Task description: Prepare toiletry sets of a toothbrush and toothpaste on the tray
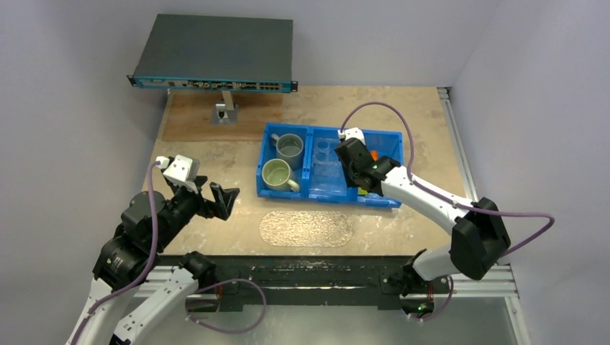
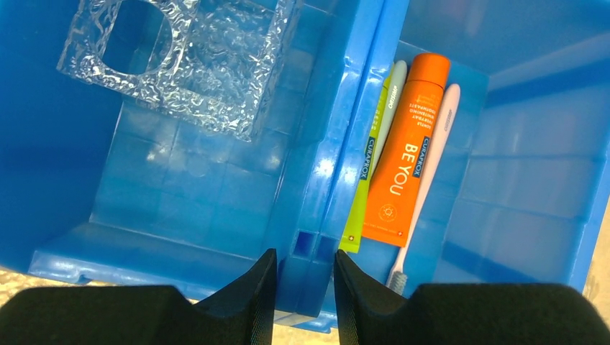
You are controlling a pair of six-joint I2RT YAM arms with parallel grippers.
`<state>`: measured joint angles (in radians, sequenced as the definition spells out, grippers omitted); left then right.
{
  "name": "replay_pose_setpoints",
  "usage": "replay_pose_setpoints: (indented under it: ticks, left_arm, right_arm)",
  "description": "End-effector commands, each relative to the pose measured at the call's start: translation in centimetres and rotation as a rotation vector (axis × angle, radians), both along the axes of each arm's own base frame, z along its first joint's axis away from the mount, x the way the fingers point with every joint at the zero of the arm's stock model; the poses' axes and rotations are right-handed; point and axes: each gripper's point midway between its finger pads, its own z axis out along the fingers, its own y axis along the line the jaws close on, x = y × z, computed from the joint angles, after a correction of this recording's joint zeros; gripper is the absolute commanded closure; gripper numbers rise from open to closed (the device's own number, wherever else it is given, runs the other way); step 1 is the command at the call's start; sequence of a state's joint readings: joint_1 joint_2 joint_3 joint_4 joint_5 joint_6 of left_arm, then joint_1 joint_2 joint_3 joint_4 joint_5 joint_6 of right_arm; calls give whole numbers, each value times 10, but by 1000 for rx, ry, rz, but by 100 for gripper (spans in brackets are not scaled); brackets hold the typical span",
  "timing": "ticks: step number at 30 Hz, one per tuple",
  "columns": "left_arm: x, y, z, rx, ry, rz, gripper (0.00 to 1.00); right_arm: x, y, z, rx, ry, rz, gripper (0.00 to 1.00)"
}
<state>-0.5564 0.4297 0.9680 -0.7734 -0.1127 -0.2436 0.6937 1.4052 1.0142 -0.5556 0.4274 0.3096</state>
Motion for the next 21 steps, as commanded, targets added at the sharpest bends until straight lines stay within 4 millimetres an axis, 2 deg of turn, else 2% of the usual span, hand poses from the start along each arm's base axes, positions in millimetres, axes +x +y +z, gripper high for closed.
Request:
replay_pose_setpoints:
  ticks: [1,10,21]
  left_arm:
    - [4,1,1,8,-7,14,0]
    - [6,1,-2,15,2,20,0]
    - [6,3,-2,18,1,28,0]
  right_arm:
    - [3,56,-11,123,65,153,100]
    - [29,84,-13,214,43,87,100]
    - [50,96,-21,279,17,-40,100]
